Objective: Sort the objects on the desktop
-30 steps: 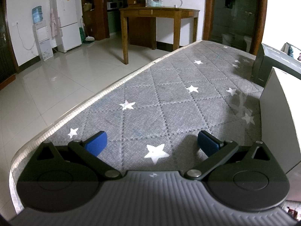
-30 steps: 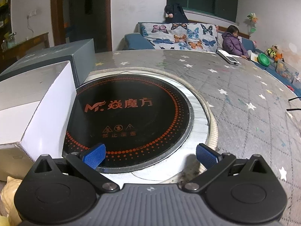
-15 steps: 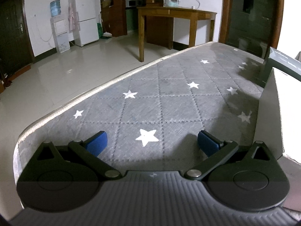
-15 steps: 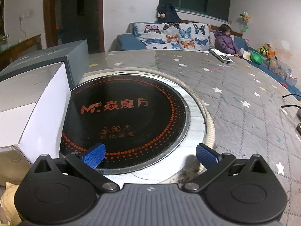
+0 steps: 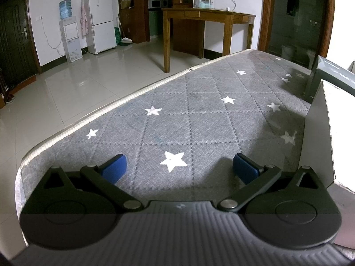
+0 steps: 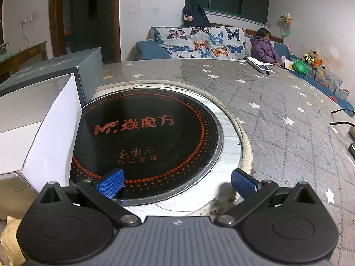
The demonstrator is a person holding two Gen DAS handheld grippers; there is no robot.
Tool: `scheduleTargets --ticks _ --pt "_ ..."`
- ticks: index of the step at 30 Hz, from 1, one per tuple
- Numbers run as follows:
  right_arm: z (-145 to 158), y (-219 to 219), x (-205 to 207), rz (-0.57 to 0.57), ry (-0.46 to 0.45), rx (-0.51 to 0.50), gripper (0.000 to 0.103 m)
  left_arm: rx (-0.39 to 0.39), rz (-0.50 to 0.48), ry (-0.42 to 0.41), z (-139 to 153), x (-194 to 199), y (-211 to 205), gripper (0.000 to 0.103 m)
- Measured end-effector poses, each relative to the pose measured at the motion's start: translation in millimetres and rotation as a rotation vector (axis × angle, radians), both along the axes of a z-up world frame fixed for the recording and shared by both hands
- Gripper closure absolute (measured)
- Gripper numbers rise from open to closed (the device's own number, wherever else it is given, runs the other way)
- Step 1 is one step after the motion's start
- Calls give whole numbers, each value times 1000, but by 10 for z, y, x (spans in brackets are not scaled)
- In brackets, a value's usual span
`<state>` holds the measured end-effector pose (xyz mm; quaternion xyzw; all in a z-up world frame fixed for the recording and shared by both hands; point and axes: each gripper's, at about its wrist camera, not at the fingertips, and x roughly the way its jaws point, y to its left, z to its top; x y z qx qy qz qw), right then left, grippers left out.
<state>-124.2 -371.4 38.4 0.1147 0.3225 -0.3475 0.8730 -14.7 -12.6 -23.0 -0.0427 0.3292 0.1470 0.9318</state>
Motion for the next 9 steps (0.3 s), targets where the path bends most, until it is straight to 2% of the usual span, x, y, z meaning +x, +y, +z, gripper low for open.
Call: scheduleTargets --ticks 9 --pt "-1 -1 -2 0 0 0 0 -4 -1 -2 2 14 -5 0"
